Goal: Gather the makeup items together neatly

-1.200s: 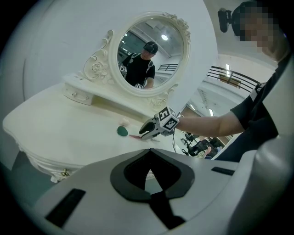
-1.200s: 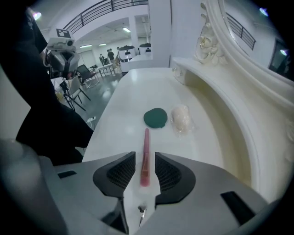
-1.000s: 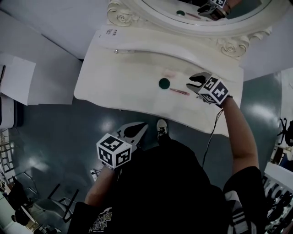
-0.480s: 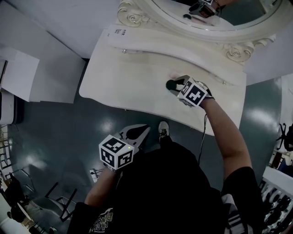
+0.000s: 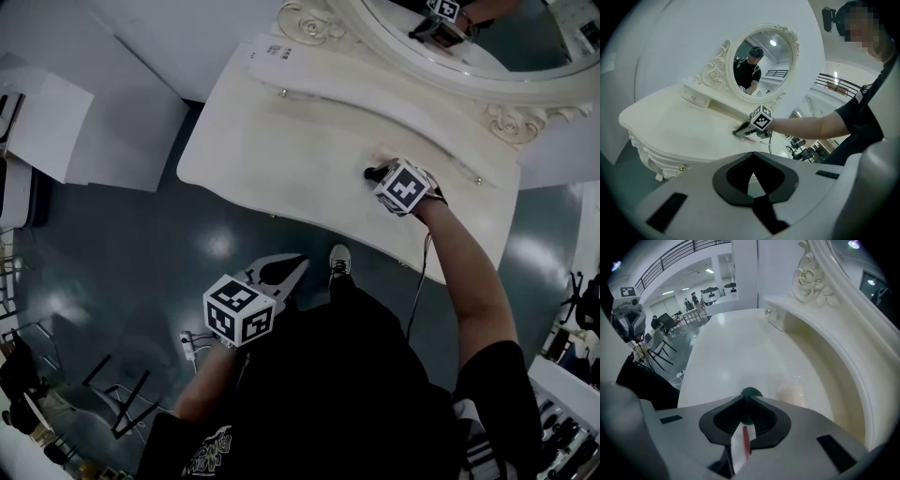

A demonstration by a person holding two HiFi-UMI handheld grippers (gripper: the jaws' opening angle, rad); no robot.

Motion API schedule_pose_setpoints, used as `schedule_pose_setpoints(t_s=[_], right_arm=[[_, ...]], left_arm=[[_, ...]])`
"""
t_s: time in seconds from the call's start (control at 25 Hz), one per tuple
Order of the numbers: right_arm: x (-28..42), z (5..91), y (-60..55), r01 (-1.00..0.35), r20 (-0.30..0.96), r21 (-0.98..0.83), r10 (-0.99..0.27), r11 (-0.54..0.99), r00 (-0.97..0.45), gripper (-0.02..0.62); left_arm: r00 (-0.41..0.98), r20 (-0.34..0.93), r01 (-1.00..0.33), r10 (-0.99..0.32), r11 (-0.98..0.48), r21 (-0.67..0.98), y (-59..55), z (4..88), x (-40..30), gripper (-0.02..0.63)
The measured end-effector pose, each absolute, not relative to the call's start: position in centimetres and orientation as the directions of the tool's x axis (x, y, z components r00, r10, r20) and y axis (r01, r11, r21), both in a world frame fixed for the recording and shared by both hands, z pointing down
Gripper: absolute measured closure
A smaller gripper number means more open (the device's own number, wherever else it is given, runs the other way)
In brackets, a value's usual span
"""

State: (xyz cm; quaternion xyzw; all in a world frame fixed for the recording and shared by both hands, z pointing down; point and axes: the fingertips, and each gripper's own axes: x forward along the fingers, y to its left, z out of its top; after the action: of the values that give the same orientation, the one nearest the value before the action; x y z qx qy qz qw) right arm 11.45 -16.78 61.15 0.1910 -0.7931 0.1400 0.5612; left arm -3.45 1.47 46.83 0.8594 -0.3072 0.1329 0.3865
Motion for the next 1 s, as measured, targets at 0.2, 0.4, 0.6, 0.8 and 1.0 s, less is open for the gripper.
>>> schedule_pose_setpoints(t_s=[0.2,0.4,0.6,0.8,1.0], right_arm=[[9.4,59.7,-15.3,-0.413,0.932,-0.003,-0.148,0.911,-0.331,0.538],[7.8,59.3,-14.3,-0.371,0.935,0.016,-0.145,0.929,-0.323,0.537],[7.5,60.4,-14.2,-0.389,0.941,0.034,-0.160,0.920,-0.297,0.526],[7.7,60.7,-14.1,-0.448,0.938,0.019,-0.171,0.894,-0.300,0.494],[7.3,58.9,-14.2,-0.496,0.885,-0.048,-0.193,0.867,-0.424,0.405]], left_arm=[[0.789,0.456,-0.615,-0.413,-0.530,0.584,1.4,46.6,-3.6,0.598],[0.797,0.450,-0.604,-0.402,-0.542,0.585,1.6,46.4,-3.6,0.598],[0.795,0.454,-0.606,-0.402,-0.536,0.587,2.1,46.6,-4.1,0.598],[0.790,0.461,-0.613,-0.405,-0.528,0.588,2.6,46.8,-4.9,0.598],[0.795,0.459,-0.606,-0.396,-0.542,0.583,2.9,46.4,-4.7,0.598]])
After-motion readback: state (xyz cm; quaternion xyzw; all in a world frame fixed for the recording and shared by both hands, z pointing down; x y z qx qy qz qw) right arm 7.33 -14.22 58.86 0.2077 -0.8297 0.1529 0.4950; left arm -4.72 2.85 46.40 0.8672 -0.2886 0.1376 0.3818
